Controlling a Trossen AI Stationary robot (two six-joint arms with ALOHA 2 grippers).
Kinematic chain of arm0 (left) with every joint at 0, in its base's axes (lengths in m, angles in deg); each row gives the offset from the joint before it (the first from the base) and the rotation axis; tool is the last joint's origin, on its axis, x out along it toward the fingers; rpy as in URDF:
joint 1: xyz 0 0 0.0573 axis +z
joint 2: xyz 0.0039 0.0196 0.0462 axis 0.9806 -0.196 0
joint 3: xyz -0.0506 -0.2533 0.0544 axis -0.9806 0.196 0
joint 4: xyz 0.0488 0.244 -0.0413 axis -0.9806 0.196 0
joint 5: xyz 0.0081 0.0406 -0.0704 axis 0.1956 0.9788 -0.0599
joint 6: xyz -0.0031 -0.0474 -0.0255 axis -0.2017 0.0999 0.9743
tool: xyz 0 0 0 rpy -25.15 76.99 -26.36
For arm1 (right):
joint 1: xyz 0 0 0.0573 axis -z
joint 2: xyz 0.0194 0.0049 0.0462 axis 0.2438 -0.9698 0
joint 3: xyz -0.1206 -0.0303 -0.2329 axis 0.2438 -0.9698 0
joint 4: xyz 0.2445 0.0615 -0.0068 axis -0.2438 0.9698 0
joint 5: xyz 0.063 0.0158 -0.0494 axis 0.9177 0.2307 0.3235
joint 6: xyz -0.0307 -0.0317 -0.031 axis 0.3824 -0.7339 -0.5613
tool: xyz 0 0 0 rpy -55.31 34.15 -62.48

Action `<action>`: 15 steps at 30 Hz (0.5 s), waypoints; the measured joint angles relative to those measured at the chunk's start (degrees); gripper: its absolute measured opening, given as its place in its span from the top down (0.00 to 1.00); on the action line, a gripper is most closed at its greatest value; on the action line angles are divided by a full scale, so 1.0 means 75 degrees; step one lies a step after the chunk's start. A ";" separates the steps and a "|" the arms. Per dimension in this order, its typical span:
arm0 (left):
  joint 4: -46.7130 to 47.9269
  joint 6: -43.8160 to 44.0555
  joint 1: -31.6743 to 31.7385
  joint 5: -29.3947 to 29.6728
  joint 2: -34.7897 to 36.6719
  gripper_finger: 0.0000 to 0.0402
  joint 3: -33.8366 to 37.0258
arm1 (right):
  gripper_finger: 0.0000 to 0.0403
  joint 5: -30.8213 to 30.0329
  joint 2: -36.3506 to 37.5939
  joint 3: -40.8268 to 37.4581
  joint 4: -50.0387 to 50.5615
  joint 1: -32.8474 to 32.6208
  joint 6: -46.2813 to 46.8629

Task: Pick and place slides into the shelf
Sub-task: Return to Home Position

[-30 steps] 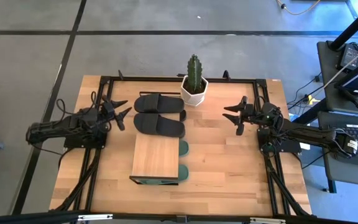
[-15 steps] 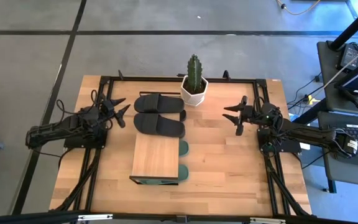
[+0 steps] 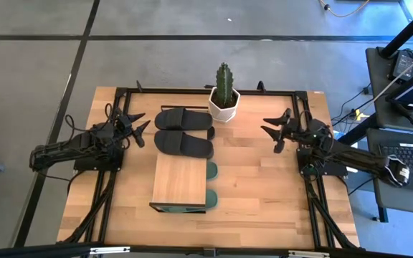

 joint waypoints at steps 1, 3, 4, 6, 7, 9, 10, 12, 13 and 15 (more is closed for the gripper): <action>0.0000 -0.0003 0.0000 -0.0001 0.0000 0.57 0.0000 | 0.62 -0.0003 0.0106 0.0000 0.0111 0.0000 0.0079; 0.0000 0.0000 0.0000 -0.0004 0.0000 0.57 0.0000 | 0.62 -0.0043 0.0336 0.0000 0.0419 0.0000 0.0112; 0.0000 0.0000 0.0000 -0.0007 0.0000 0.57 0.0000 | 0.62 -0.0168 0.0466 0.0000 0.0572 -0.0005 0.0117; 0.0000 -0.0003 0.0000 -0.0007 0.0000 0.57 0.0000 | 0.62 -0.0570 0.0775 0.0000 0.0960 -0.0003 0.0141; 0.0000 -0.0001 0.0000 -0.0007 0.0000 0.57 0.0000 | 0.62 -0.0724 0.0932 0.0000 0.1122 -0.0003 0.0152; 0.0003 0.0000 0.0000 -0.0007 0.0000 0.57 0.0000 | 0.62 -0.0777 0.1277 0.0000 0.1441 -0.0002 0.0143; 0.0003 -0.0003 0.0000 -0.0007 0.0000 0.57 0.0000 | 0.62 -0.0778 0.1443 0.0000 0.1563 -0.0003 0.0147; 0.0003 0.0000 0.0000 -0.0007 0.0000 0.57 0.0000 | 0.62 -0.0778 0.1783 0.0000 0.1719 0.0000 0.0209; 0.0003 0.0001 0.0000 -0.0007 0.0000 0.57 0.0000 | 0.62 -0.0778 0.1960 0.0000 0.1796 -0.0002 0.0312; 0.0003 -0.0003 0.0000 -0.0007 0.0000 0.57 0.0000 | 0.62 -0.0778 0.2302 0.0000 0.1859 -0.0002 0.0431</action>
